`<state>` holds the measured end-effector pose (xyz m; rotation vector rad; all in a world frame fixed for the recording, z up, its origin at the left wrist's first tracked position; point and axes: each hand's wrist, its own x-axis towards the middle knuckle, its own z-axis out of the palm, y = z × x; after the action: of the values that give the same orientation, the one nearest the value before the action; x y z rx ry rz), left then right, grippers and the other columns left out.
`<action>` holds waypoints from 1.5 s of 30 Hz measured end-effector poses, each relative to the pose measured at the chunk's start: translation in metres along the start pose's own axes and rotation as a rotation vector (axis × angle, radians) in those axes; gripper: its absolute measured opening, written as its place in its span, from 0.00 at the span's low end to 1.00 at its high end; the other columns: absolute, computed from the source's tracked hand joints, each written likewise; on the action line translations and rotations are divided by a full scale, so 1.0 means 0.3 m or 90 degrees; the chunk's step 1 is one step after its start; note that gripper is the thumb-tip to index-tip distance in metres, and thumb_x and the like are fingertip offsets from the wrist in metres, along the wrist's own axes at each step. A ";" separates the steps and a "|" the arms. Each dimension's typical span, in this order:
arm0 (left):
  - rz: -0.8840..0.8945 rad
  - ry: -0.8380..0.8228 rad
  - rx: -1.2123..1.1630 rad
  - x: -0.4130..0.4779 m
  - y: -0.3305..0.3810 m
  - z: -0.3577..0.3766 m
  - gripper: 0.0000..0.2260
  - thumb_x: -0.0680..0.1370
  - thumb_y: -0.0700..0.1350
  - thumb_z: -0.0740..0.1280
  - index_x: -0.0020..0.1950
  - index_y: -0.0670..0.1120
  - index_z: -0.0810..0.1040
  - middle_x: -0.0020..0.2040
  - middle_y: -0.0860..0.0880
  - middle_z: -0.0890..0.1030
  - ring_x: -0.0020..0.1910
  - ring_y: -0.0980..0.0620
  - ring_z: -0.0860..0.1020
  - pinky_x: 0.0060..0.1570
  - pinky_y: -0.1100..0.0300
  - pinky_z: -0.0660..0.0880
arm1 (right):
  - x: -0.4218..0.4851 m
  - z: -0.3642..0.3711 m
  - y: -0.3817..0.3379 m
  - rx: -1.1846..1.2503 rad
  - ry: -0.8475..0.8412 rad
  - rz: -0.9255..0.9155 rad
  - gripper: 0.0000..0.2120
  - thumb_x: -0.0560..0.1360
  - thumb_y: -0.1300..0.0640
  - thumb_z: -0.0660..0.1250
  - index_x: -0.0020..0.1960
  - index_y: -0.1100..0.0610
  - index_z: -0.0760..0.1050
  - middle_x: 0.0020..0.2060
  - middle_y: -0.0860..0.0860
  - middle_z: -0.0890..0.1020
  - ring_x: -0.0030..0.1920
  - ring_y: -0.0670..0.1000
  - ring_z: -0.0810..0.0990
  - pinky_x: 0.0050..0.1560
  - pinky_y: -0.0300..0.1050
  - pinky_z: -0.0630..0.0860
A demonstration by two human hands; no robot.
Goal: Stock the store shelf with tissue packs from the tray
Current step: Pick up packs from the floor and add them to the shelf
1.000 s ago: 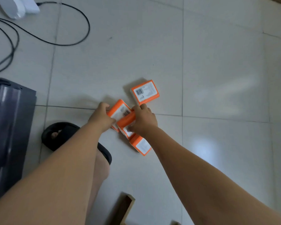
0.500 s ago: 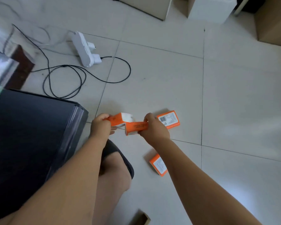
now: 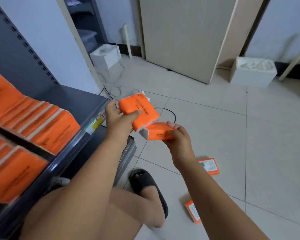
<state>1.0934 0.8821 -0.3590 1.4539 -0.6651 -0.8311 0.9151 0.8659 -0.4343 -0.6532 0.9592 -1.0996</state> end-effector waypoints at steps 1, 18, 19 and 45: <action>0.008 0.008 -0.008 -0.010 0.039 -0.014 0.31 0.71 0.32 0.78 0.70 0.45 0.70 0.56 0.53 0.84 0.49 0.62 0.85 0.44 0.61 0.81 | -0.012 0.034 -0.021 0.053 -0.017 0.004 0.17 0.75 0.61 0.67 0.62 0.65 0.76 0.56 0.59 0.83 0.57 0.57 0.82 0.63 0.57 0.81; 0.183 0.193 -0.113 -0.288 0.444 -0.615 0.12 0.77 0.35 0.73 0.57 0.48 0.81 0.48 0.52 0.88 0.48 0.53 0.86 0.55 0.48 0.80 | -0.224 0.639 -0.197 0.085 -0.225 -0.008 0.08 0.78 0.69 0.65 0.56 0.64 0.78 0.46 0.58 0.83 0.49 0.55 0.82 0.55 0.49 0.80; 0.184 0.205 -0.104 -0.300 0.447 -0.658 0.11 0.77 0.36 0.73 0.57 0.48 0.81 0.49 0.52 0.88 0.49 0.53 0.86 0.56 0.48 0.80 | -0.240 0.677 -0.199 0.080 -0.237 -0.010 0.08 0.78 0.69 0.64 0.55 0.63 0.78 0.45 0.57 0.84 0.47 0.54 0.83 0.52 0.48 0.81; 0.110 0.425 -0.270 -0.261 0.398 -1.148 0.12 0.78 0.40 0.73 0.59 0.44 0.76 0.55 0.45 0.85 0.52 0.46 0.86 0.43 0.48 0.84 | -0.127 1.231 -0.006 -0.430 -0.414 -0.299 0.17 0.66 0.56 0.70 0.53 0.43 0.74 0.49 0.47 0.82 0.48 0.51 0.82 0.48 0.53 0.80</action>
<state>1.3398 1.1369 -0.2438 1.1606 -0.0909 -0.2856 1.2370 0.8952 -0.2515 -1.7365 0.5942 -0.8430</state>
